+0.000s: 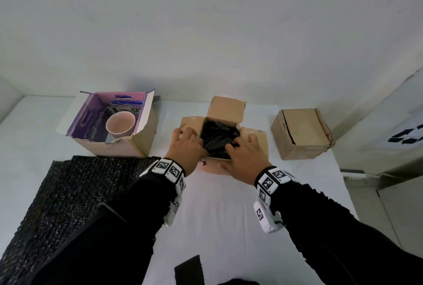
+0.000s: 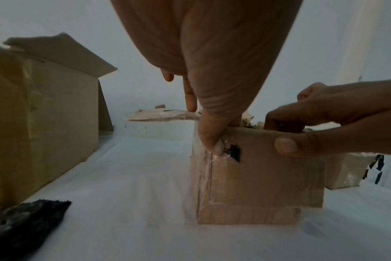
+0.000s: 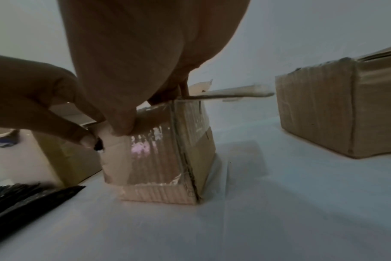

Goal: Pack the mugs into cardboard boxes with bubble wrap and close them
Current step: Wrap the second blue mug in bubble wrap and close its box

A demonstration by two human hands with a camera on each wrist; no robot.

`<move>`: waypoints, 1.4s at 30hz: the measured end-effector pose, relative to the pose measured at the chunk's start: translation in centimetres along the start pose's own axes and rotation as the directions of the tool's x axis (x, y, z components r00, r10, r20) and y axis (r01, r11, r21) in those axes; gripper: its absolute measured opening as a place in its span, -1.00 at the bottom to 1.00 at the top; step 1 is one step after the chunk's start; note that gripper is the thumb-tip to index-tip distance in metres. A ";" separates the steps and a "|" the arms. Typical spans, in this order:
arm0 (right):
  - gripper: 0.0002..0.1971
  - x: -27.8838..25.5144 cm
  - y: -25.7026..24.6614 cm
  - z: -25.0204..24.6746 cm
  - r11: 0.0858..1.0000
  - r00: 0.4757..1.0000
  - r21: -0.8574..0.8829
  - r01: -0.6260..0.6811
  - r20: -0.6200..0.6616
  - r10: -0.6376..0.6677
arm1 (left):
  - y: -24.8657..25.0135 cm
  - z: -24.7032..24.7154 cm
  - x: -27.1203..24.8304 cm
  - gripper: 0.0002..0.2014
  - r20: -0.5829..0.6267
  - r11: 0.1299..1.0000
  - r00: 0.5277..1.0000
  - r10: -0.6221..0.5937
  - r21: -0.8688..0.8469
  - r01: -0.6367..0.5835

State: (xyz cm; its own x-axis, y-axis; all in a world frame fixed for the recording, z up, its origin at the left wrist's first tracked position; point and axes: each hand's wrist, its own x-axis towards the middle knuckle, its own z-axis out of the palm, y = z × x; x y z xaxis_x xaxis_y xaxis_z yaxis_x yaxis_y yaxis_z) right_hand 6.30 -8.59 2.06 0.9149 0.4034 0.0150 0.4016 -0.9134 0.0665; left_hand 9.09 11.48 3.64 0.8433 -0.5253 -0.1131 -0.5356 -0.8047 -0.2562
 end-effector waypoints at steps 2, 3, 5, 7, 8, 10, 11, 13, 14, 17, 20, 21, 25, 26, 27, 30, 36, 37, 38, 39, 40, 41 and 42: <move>-0.53 0.3 -0.3 -0.3 1.000 1.000 0.004 0.000 0.004 0.000 | 0.0 -0.1 0.2 -0.70 0.016 1.000 1.000 0.003 -0.013 -0.003; -0.52 0.5 -0.2 -0.7 1.000 1.000 0.000 0.013 0.014 -0.013 | -0.1 -0.1 0.3 -0.72 0.028 1.000 1.000 0.006 -0.024 -0.006; -0.53 1.0 0.1 -1.6 0.999 0.996 0.003 0.037 0.078 -0.037 | -0.4 -0.2 0.5 -0.74 0.049 0.998 0.999 0.021 -0.056 -0.018; -0.60 2.0 0.8 -2.4 0.999 0.992 0.050 0.020 0.122 -0.026 | -0.9 -0.3 0.7 -0.75 0.055 0.994 0.997 0.046 -0.105 -0.040; -0.67 2.7 1.1 -2.8 0.995 0.995 0.096 0.002 0.102 -0.011 | -1.2 -0.4 0.8 -0.75 0.053 0.990 0.997 0.062 -0.131 -0.054; -0.79 4.0 1.5 -3.0 0.984 0.999 0.175 -0.034 0.045 0.027 | -1.5 -0.4 0.7 -0.76 0.030 0.980 0.997 0.077 -0.186 -0.070; -0.77 4.8 1.5 -2.9 0.983 0.998 0.181 -0.042 0.046 0.034 | -1.6 -0.4 0.7 -0.76 0.015 0.977 0.998 0.066 -0.206 -0.062; -0.65 6.1 1.5 -2.3 0.987 0.993 0.151 -0.048 0.116 0.031 | -1.5 0.1 0.3 -0.70 0.000 0.974 0.999 0.040 -0.221 -0.039; -0.62 6.6 1.5 -2.0 0.989 0.988 0.136 -0.056 0.152 0.035 | -1.5 0.4 0.2 -0.67 -0.007 0.976 0.999 0.039 -0.215 -0.039; -0.62 7.1 1.6 -0.9 0.997 0.976 0.066 -0.052 0.215 0.036 | -1.5 0.7 0.1 -0.68 -0.020 0.980 0.999 0.048 -0.192 -0.051; -0.66 7.1 1.0 -0.3 0.997 0.978 -0.072 -0.036 0.201 0.049 | -1.9 0.4 0.4 -0.69 -0.005 0.979 0.996 0.084 -0.184 -0.083; -0.67 7.1 0.8 -0.3 0.995 0.980 -0.086 -0.045 0.192 0.061 | -2.0 0.3 0.5 -0.70 0.002 0.977 0.996 0.089 -0.193 -0.087; -0.66 6.6 1.0 -0.8 0.996 0.988 -0.080 -0.044 0.147 0.056 | -1.8 0.4 0.1 -0.74 0.002 0.965 0.997 0.078 -0.253 -0.075; -0.64 6.2 1.2 -0.9 0.996 0.994 -0.074 -0.053 0.095 0.060 | -1.7 0.3 0.0 -0.74 0.007 0.963 0.997 0.078 -0.259 -0.074; -0.63 5.8 1.5 -1.0 0.995 0.997 -0.072 -0.065 0.048 0.068 | -1.6 0.3 -0.1 -0.75 0.012 0.962 0.997 0.078 -0.265 -0.072; -0.73 4.5 2.1 -1.0 0.989 0.997 -0.136 -0.061 -0.058 0.054 | -1.3 0.2 -0.2 -0.76 0.011 0.953 0.997 0.075 -0.296 -0.068; -0.76 3.1 1.7 -2.3 0.972 0.990 -0.218 -0.091 0.083 0.111 | -0.7 -0.4 -0.6 -0.75 0.047 0.953 0.996 0.074 -0.298 -0.057; -0.75 3.0 1.5 -2.4 0.971 0.988 -0.216 -0.099 0.094 0.122 | -0.6 -0.4 -0.6 -0.75 0.049 0.951 0.996 0.079 -0.304 -0.061; -0.76 2.7 1.3 -2.4 0.974 0.988 -0.203 -0.103 0.096 0.125 | -0.5 -0.4 -0.8 -0.76 0.053 0.949 0.995 0.087 -0.307 -0.066; -0.80 2.5 1.2 -2.4 0.980 0.988 -0.172 -0.105 0.093 0.122 | -0.5 -0.4 -1.0 -0.76 0.056 0.950 0.994 0.094 -0.305 -0.072; -0.84 2.3 1.2 -2.4 0.987 0.989 -0.113 -0.117 0.075 0.126 | -0.6 -0.3 -1.2 -0.75 0.060 0.952 0.993 0.102 -0.295 -0.079; -0.86 1.9 1.4 -2.3 0.988 0.987 -0.028 -0.150 0.047 0.151 | -0.8 -0.3 -1.4 -0.75 0.060 0.954 0.992 0.114 -0.284 -0.092; -0.83 1.5 1.6 -2.1 0.977 0.980 0.069 -0.200 0.005 0.201 | -1.0 -0.3 -1.5 -0.74 0.055 0.953 0.991 0.123 -0.286 -0.103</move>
State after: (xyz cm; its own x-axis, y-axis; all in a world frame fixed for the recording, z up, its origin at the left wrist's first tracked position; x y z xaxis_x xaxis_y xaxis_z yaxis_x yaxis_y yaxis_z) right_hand 8.20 -9.36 4.25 0.9771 0.2117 0.0229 0.2119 -0.9773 -0.0073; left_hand 8.30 13.00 4.35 0.7721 -0.6045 -0.1963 -0.6093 -0.7918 0.0419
